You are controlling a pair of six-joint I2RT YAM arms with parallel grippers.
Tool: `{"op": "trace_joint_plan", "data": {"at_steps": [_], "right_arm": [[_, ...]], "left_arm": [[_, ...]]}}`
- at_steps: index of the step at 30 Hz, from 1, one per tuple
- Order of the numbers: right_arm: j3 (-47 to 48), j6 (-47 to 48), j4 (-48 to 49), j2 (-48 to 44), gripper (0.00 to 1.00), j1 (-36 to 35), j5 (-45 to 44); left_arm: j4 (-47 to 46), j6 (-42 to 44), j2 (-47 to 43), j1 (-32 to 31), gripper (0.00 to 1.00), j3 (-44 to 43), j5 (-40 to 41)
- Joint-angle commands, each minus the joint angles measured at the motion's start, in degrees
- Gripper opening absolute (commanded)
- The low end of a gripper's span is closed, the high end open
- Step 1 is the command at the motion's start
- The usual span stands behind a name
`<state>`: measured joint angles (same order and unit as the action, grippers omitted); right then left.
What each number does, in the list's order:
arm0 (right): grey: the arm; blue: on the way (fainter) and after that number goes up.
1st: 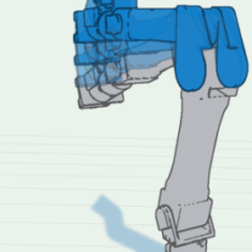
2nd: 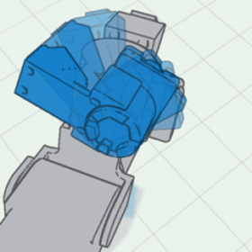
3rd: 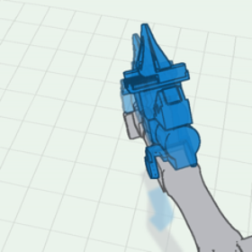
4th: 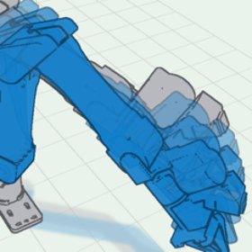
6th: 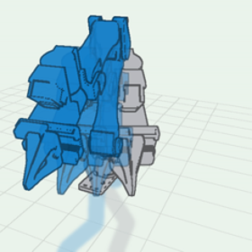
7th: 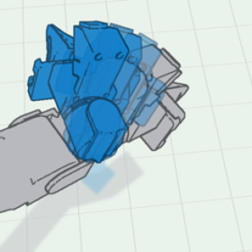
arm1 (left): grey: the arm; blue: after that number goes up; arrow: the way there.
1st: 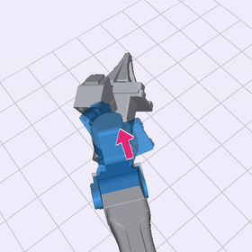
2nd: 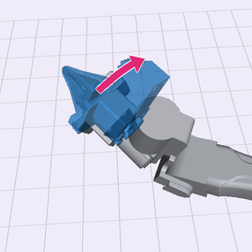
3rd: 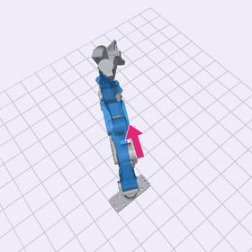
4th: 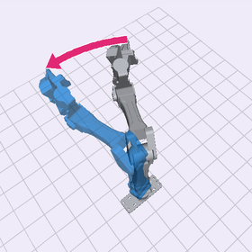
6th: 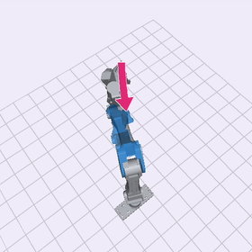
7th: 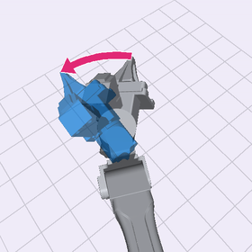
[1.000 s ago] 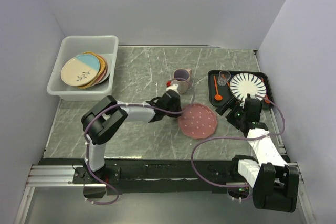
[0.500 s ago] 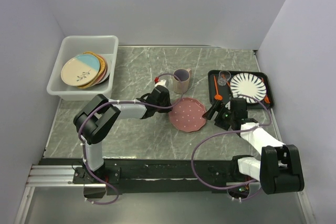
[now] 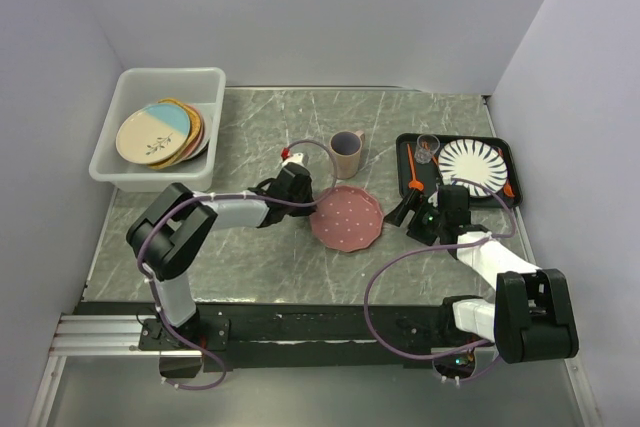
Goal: Place the plates into the plastic bin on the countertop
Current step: Pick up the plate from the center of the board.
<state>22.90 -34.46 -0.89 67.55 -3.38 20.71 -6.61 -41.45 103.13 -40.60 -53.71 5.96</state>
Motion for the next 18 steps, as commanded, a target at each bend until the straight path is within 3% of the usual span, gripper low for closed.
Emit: {"op": "trace_joint_plan", "data": {"at_steps": [1, 18], "right_arm": [[0.57, 0.0, 2.12, 0.66, 0.91, -0.4, 0.3], [1.36, 0.09, 1.24, -1.1, 0.92, -1.11, -0.06]], "left_arm": [[5.91, 0.67, -2.76, 2.01, 0.01, 3.0, 3.1], [8.0, 0.58, -12.86, 5.97, 0.01, 6.43, 3.8]]}}
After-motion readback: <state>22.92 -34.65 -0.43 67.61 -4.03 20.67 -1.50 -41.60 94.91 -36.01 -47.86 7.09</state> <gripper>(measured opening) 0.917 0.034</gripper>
